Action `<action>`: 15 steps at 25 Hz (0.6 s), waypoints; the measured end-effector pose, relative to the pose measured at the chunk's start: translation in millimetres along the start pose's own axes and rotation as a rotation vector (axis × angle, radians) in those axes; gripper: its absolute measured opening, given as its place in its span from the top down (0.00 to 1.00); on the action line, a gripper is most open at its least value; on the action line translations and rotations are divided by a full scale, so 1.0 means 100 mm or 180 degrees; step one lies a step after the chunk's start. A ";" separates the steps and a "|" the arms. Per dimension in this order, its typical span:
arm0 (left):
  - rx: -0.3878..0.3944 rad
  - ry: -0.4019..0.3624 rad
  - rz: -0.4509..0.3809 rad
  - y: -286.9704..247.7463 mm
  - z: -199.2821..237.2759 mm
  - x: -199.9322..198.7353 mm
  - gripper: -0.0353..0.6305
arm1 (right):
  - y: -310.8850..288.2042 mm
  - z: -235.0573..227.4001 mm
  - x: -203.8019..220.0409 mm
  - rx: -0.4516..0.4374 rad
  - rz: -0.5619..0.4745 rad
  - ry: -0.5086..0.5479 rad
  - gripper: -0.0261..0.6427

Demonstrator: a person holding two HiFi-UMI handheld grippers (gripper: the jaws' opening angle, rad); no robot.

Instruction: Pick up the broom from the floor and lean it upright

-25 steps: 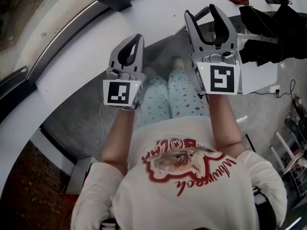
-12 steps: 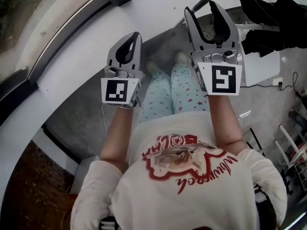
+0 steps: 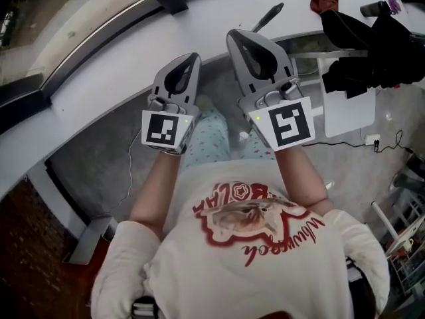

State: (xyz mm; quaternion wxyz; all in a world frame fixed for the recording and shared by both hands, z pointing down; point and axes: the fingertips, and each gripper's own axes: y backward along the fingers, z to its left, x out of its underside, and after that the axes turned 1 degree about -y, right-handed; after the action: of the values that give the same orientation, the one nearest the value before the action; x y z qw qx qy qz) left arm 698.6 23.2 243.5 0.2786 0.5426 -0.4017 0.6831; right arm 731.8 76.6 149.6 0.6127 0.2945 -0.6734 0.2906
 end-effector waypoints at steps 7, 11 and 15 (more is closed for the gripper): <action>-0.0423 0.0125 -0.0335 0.20 -1.03 -0.35 0.91 | 1.00 0.19 -0.24 -0.0646 -0.0017 -0.0047 0.92; -0.0770 0.0234 -0.0429 0.42 -1.54 -0.48 0.91 | 1.57 0.19 -0.31 -0.0971 0.0094 -0.0054 0.92; -0.0906 0.0141 -0.0418 0.73 -1.92 -0.62 0.91 | 1.85 0.23 -0.35 -0.1129 0.0226 -0.0034 0.92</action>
State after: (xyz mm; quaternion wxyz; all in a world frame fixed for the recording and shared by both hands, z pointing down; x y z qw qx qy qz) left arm 555.8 152.2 149.0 0.4056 0.5075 -0.4518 0.6114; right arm 579.8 182.4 107.5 0.6409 0.1594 -0.7272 0.1871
